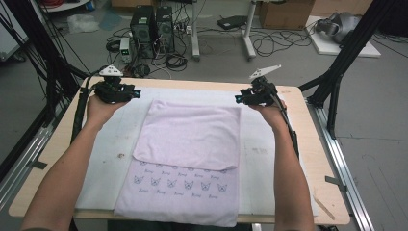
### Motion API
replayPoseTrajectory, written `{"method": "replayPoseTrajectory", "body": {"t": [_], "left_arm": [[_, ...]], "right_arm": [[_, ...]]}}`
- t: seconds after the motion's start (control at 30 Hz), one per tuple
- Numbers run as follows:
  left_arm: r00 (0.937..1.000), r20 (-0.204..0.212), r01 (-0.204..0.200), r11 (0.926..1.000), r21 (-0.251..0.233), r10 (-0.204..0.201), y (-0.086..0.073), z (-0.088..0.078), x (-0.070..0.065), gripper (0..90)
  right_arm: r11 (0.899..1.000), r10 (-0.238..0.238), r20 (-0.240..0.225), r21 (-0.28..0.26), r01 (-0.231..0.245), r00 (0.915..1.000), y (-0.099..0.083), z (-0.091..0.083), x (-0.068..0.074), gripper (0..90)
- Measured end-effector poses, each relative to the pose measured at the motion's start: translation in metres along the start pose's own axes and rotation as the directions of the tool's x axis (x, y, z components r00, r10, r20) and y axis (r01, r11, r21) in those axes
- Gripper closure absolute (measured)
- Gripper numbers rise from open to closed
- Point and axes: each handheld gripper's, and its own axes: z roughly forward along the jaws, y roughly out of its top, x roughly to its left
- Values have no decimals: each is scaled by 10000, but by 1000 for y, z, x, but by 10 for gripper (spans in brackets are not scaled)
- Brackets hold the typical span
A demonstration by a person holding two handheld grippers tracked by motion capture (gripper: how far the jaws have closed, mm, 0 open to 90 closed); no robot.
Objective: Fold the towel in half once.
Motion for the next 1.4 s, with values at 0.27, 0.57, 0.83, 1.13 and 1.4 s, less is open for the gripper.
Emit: {"method": "replayPoseTrajectory", "body": {"t": [0.27, 0.57, 0.83, 1.13, 1.4], "left_arm": [[9974, 698, -177, 9998, -122, 185, -34, -13, -13, 559], [9894, 1339, -524, 9981, -311, 561, -73, -30, -37, 522], [9724, 2109, -953, 9950, -315, 998, -100, -42, -63, 517], [9469, 2917, -1461, 9891, 168, 1349, -123, -42, -85, 548], [9320, 3266, -1913, 9787, 744, 1573, -127, -33, -93, 591]], "right_arm": [[9983, 224, -848, 549, -177, 9961, -25, -1, 26, 482], [9982, -338, -1321, -545, 268, 9907, -59, -17, 70, 518], [9950, -892, -1826, -605, 794, 9791, -85, -24, 106, 527], [9938, -1114, -2241, -238, 1089, 9682, -110, -19, 133, 555], [9956, -781, -2495, 305, 884, 9652, -131, -7, 135, 568]]}}
